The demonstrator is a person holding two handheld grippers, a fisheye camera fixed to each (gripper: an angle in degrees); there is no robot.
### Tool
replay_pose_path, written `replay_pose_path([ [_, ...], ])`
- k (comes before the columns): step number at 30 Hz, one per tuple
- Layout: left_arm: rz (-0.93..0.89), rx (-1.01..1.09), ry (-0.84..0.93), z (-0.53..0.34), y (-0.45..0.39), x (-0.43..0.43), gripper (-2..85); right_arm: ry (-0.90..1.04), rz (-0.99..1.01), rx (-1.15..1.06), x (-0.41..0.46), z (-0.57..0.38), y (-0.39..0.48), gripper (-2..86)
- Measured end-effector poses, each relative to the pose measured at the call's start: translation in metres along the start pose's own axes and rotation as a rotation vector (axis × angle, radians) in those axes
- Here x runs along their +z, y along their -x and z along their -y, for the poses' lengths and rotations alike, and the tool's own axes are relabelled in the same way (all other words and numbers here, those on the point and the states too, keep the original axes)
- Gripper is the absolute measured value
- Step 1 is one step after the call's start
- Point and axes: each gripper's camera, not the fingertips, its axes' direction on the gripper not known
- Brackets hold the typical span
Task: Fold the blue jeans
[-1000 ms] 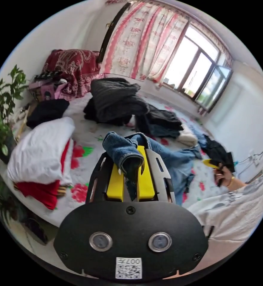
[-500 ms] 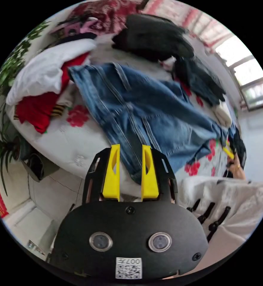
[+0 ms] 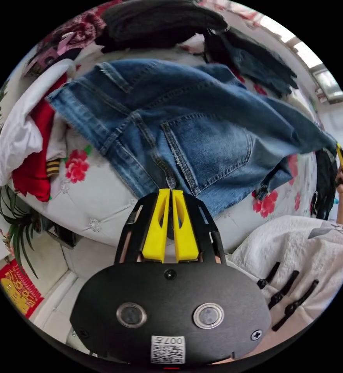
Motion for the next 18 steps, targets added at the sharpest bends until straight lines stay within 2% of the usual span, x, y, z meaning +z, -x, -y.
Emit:
replay_pose_path([
  [4, -0.084, 0.021, -0.302, -0.017, 0.031, -0.089, -0.9, -0.067, -0.103, -0.205, -0.074, -0.015, 0.093, -0.1],
  [6, -0.06, 0.006, -0.443, -0.03, 0.054, -0.136, -0.9, -0.024, -0.199, -0.321, -0.085, -0.018, 0.128, 0.1],
  [7, -0.062, 0.004, -0.46, -0.033, 0.06, -0.143, -0.9, 0.03, -0.262, -0.374, -0.081, -0.019, 0.14, 0.3],
  [10, -0.054, -0.005, -0.384, -0.041, 0.084, -0.137, -0.9, 0.23, -0.376, -0.322, -0.037, -0.027, 0.114, 1.4],
  [13, -0.06, -0.068, -0.206, -0.053, 0.097, -0.09, -0.9, 0.432, -0.33, -0.138, 0.019, -0.064, 0.047, 4.6],
  [16, -0.027, -0.081, -0.113, -0.069, 0.097, -0.058, -0.9, 0.482, -0.27, 0.023, 0.039, -0.118, -0.005, 6.6],
  [18, -0.017, -0.08, -0.101, -0.076, 0.094, -0.05, -0.9, 0.459, -0.313, 0.088, 0.039, -0.147, -0.028, 7.7],
])
